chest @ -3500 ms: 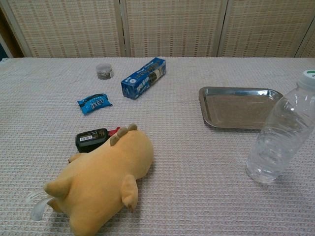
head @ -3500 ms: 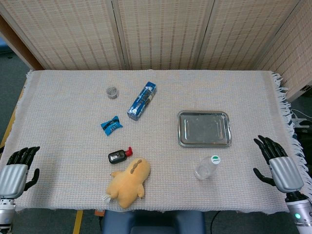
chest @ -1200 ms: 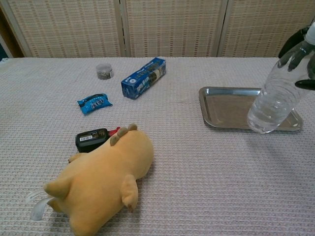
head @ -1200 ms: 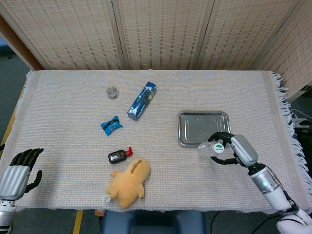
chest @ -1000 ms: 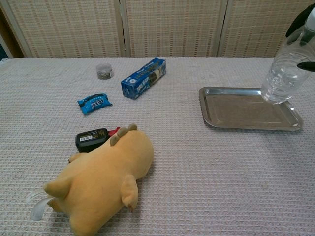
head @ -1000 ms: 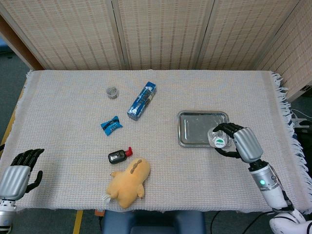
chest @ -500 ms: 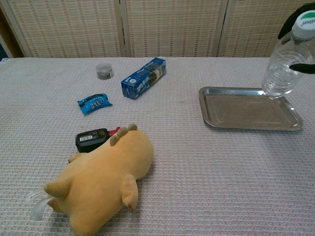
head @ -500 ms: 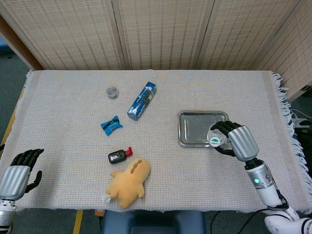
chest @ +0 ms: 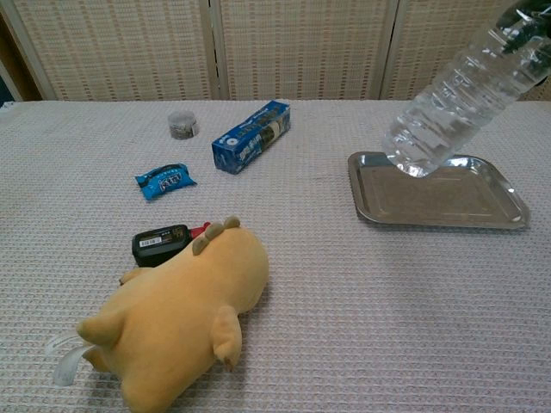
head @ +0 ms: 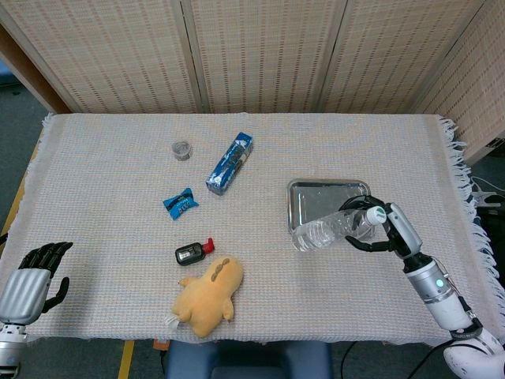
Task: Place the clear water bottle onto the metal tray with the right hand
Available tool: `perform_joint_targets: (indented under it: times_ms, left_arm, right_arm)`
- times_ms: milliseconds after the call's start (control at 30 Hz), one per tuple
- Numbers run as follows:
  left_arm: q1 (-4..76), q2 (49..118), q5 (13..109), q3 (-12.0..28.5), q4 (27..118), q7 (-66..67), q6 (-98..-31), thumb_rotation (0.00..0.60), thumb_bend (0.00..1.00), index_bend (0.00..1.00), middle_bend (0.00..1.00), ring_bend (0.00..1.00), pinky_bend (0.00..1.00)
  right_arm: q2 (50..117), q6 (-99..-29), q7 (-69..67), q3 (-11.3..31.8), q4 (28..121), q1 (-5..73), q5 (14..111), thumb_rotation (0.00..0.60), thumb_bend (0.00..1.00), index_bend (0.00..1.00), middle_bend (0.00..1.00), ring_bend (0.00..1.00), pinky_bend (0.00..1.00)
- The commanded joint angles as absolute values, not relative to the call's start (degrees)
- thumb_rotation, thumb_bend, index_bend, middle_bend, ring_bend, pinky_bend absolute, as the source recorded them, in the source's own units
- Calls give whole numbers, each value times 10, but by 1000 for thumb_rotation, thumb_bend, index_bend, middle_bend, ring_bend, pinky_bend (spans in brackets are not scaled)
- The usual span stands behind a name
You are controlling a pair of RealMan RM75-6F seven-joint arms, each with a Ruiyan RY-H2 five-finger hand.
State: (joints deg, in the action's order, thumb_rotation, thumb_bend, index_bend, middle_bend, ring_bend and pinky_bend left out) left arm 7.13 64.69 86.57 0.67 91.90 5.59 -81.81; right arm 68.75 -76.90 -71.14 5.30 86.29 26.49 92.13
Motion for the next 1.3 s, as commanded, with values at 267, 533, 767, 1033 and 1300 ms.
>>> perform_joint_targets:
  times_ms: [267,533,767,1033,1300]
  left_arm:
    - [71,646,865,6,921,54,-818,600,523,135,140,108,166]
    - [71,646,865,6,920,53,-819,600,525,135,140,108,169]
    - [72,647,864,5,920,58,-815,600,523,135,140,108,172]
    - [73,647,865,5,920,60,-813,600,524,135,140,108,173]
    - [74,647,862,4,921,60,-809,600,525,135,141,109,174]
  right_arm:
    - [777,-835,-12,103,821,239,798,600,0,663,553,382,562]
    - [762,-832,-84,104,839,235,829,600,0,664,553,382,564]
    - [704,-882,-152,126,939,227,887,600,0,664,553,382,569]
    - [678,-908,-126,141,980,214,893,600,0,664,555,382,575]
    - [723,-813,-186,128,855,224,810,600,0,665,555,382,578]
